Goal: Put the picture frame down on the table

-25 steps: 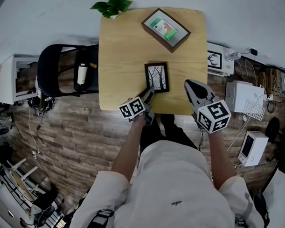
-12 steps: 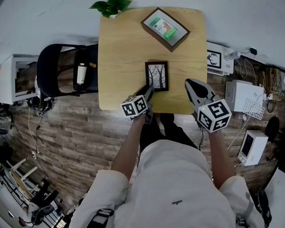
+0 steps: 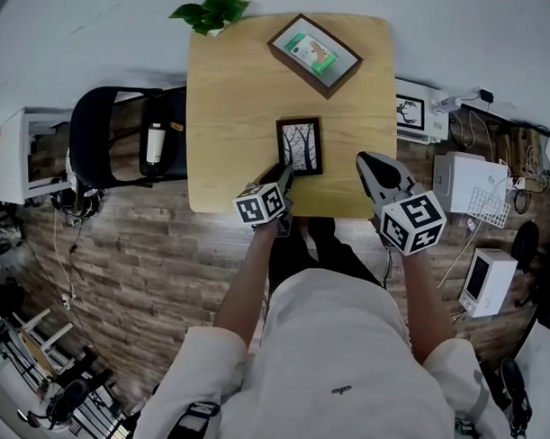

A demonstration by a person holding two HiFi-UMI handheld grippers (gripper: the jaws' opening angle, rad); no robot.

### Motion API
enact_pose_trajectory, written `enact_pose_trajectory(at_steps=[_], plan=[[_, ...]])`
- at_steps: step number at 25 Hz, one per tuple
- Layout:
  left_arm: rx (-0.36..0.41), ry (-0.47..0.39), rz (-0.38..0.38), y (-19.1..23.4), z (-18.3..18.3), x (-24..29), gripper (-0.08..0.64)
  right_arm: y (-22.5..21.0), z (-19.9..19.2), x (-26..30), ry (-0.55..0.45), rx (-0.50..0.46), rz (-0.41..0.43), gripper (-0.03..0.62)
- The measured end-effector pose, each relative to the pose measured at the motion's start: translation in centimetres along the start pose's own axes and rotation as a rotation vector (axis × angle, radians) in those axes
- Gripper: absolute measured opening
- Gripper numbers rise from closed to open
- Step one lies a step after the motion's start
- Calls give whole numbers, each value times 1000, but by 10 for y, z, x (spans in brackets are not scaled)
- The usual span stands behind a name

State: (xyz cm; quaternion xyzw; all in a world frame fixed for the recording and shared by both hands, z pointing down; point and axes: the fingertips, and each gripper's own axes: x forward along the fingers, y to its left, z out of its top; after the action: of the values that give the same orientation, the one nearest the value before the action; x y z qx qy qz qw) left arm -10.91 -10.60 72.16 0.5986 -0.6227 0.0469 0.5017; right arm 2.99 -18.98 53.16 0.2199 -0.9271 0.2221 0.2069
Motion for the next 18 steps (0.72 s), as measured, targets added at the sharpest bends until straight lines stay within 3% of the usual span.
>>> enact_pose_trajectory(at_steps=[8, 18], plan=[[30, -6, 39, 3, 1, -5, 117, 0, 1, -6, -7, -2, 4, -2], [72, -20, 33, -12, 10, -26, 117, 8, 11, -12, -50, 3, 21, -2]])
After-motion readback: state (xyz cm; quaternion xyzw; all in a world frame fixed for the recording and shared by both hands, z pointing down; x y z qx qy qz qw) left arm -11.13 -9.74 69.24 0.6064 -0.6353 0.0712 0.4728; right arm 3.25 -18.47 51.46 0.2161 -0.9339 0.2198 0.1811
